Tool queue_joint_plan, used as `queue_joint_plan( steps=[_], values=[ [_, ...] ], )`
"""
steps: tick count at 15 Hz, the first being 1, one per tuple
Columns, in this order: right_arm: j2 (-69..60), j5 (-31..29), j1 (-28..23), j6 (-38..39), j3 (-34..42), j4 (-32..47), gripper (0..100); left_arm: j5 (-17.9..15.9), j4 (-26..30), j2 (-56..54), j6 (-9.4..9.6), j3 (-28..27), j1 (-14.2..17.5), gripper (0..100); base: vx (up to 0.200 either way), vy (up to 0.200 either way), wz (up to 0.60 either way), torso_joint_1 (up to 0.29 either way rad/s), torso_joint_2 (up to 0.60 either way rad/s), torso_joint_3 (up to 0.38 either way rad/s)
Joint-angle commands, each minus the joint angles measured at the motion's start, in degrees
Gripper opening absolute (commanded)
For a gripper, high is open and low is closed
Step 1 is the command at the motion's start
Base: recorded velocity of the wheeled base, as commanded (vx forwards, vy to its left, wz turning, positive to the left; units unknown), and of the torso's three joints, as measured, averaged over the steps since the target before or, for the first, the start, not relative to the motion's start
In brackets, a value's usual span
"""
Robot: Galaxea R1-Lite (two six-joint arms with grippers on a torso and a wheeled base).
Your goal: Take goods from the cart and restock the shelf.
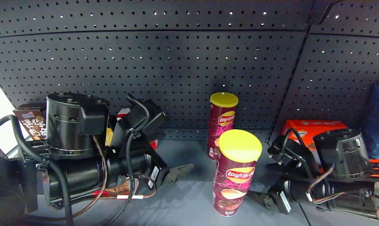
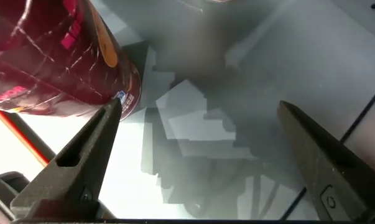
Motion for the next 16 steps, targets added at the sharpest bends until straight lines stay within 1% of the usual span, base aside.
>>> queue_joint_plan(
  steps=[1, 16],
  values=[
    [0.94, -0.04, 0.24, -0.01, -0.19, -0.96, 100, 0.01, -0.06, -0.04, 0.08, 0.11, 0.56, 100, 0.0, 0.0, 0.0, 0.0, 0.0, 0.0],
    [5.25, -0.22, 2.35, -0.01, -2.48, -2.19, 100, -0.08, -0.06, -0.12, 0.16, 0.55, 1.09, 100, 0.0, 0.0, 0.0, 0.0, 0.0, 0.0]
  ],
)
